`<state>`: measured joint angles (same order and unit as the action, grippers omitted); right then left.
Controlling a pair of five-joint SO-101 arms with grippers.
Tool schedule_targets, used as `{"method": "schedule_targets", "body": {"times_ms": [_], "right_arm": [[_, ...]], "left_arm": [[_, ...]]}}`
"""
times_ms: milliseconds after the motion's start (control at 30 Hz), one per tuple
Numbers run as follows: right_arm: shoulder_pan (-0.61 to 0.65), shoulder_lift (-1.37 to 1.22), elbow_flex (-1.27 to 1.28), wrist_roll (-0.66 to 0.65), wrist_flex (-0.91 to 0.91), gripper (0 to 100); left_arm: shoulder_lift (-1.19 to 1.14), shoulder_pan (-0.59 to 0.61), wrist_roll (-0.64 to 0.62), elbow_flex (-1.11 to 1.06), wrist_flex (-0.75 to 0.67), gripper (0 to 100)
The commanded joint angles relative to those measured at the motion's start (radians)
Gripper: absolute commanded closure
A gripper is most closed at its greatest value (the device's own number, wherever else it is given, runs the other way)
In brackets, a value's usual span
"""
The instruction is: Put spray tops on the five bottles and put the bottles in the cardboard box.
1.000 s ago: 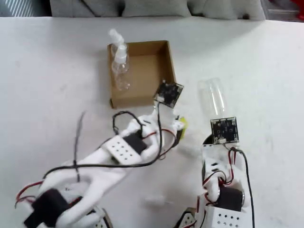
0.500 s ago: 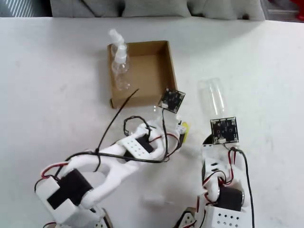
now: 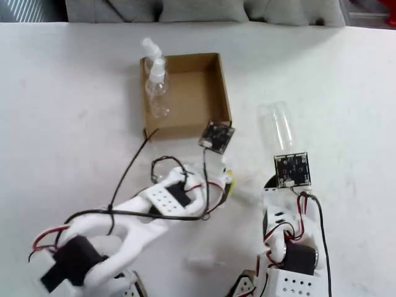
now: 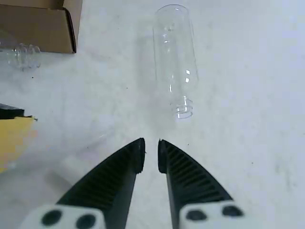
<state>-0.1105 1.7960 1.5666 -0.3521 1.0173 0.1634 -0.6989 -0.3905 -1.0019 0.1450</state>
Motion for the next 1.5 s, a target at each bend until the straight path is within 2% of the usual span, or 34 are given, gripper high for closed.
{"method": "schedule_targets", "body": {"times_ms": [0, 67, 233, 433, 567, 667, 967, 1067, 1200, 1333, 1467], "right_arm": [[-0.010, 0.004, -0.006, -0.011, 0.005, 96.4], [-0.010, 0.004, -0.006, -0.011, 0.005, 96.4], [-0.008, 0.004, -0.003, -0.011, 0.005, 96.4], [-0.005, 0.005, 0.009, -0.051, -0.001, 96.4], [-0.005, 0.005, 0.009, -0.054, 0.001, 96.4], [-0.005, 0.005, 0.009, -0.055, 0.001, 96.4], [-0.004, 0.005, 0.011, -0.057, 0.001, 96.4], [-0.004, 0.005, 0.011, -0.057, 0.001, 96.4], [-0.004, 0.005, 0.011, -0.057, 0.001, 96.4], [-0.004, 0.004, 0.011, -0.058, 0.001, 96.4], [-0.004, 0.004, 0.011, -0.058, 0.001, 96.4]], "left_arm": [[0.171, 0.081, -0.008, -0.109, 0.023, 93], [0.209, 0.130, -0.008, -0.144, 0.032, 94], [0.228, 0.262, -0.012, -0.155, 0.169, 94], [0.229, 0.338, -0.018, -0.160, 0.221, 94], [0.229, 0.394, -0.089, -0.153, 0.261, 94], [0.257, 0.440, -0.094, -0.158, 0.301, 94], [0.627, 0.613, -0.098, -0.161, 0.647, 93], [0.762, 0.708, -0.091, -0.158, 0.735, 93], [0.883, 0.766, 0.038, -0.152, 0.852, 93], [0.866, 0.809, 0.061, -0.140, 0.939, 93], [0.742, 0.915, 0.058, -0.095, 0.948, 93]]}}
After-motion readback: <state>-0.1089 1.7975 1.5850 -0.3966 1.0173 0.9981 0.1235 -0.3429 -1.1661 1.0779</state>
